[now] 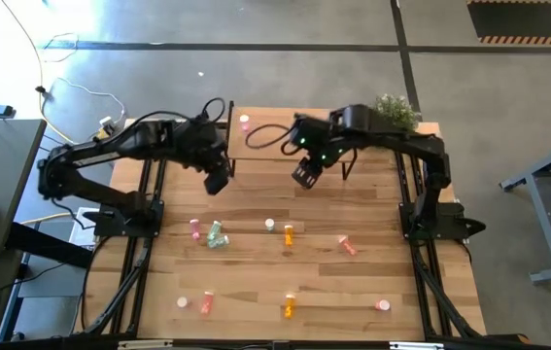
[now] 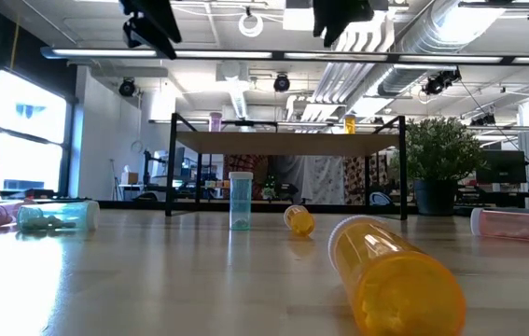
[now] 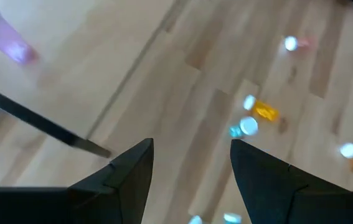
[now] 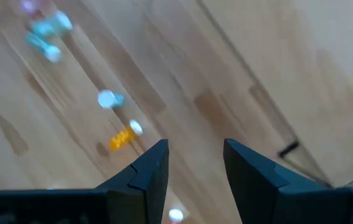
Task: Pick and place medicine bottles onto shelf by color
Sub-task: Put the top right blue pill bottle on the shelf
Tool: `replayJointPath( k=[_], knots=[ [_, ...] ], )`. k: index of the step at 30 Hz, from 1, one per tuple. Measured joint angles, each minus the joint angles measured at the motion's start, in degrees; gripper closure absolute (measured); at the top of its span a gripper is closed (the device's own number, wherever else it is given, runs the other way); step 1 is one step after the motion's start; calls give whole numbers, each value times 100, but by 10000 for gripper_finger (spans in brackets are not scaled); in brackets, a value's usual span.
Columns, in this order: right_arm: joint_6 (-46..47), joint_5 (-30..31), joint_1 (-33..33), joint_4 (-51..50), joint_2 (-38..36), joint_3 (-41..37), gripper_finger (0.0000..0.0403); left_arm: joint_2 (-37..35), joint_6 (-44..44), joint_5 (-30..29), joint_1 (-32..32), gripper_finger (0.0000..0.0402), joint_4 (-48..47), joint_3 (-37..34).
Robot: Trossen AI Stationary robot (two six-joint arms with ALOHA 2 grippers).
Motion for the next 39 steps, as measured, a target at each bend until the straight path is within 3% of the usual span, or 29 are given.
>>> replayJointPath(
  k=[11, 22, 32, 39],
  knots=[
    [464, -537, 508, 1173, -4, -1432, 258, -1042, -99, 64, -428, 200, 889, -1240],
    [439, -1281, 946, 2947, -4, -2428, 258, -1309, -95, 66, -569, 200, 1073, -1422],
    [-282, -1034, 1118, 3846, 28, -2754, 256, -1369, -56, 210, -569, 200, 1125, -1421],
    [-853, -894, 1116, 4271, 75, -2754, 213, -1458, -53, 206, -569, 200, 1121, -1420]
  ],
)
